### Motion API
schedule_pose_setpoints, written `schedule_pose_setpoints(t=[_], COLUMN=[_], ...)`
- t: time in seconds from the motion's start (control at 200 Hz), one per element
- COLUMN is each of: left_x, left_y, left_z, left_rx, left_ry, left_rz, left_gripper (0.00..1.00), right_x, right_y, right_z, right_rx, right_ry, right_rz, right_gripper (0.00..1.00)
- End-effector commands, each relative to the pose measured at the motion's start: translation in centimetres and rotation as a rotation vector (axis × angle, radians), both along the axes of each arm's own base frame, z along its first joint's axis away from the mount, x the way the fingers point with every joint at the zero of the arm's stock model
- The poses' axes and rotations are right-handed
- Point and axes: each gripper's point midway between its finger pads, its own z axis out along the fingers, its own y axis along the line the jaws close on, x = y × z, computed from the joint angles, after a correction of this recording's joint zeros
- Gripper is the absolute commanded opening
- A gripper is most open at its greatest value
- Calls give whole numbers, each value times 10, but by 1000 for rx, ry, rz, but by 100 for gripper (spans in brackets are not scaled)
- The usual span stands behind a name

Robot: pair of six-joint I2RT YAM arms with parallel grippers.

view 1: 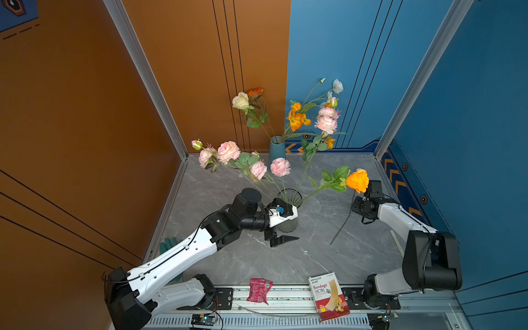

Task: Arrange the flowers into the vase
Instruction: 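Move the right gripper to the white rose stem and grasp it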

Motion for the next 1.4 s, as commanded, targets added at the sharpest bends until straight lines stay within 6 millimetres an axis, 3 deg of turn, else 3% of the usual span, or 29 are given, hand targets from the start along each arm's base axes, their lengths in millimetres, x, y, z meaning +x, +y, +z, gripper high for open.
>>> schedule_pose_setpoints(t=[0.0, 0.115, 0.35, 0.666, 1.006, 1.396], left_x=[-3, -2, 0, -1, 0, -2], left_y=[1, 3, 4, 5, 5, 6], left_z=[9, 9, 8, 11, 10, 15], left_rx=[-5, 1, 6, -2, 1, -9], left_ry=[-31, -41, -42, -45, -47, -55], left_rz=[-4, 4, 11, 9, 15, 13], left_gripper=[98, 98, 98, 98, 98, 98], right_x=[33, 53, 58, 42, 49, 32], right_y=[3, -2, -10, -18, -8, -10], right_z=[-11, -23, -39, -55, -61, -72], right_rx=[25, 18, -39, -68, -20, -4], right_ry=[3, 29, 150, 250, 251, 352], right_rz=[74, 62, 62, 65, 94, 120], right_gripper=[34, 33, 30, 25, 24, 3])
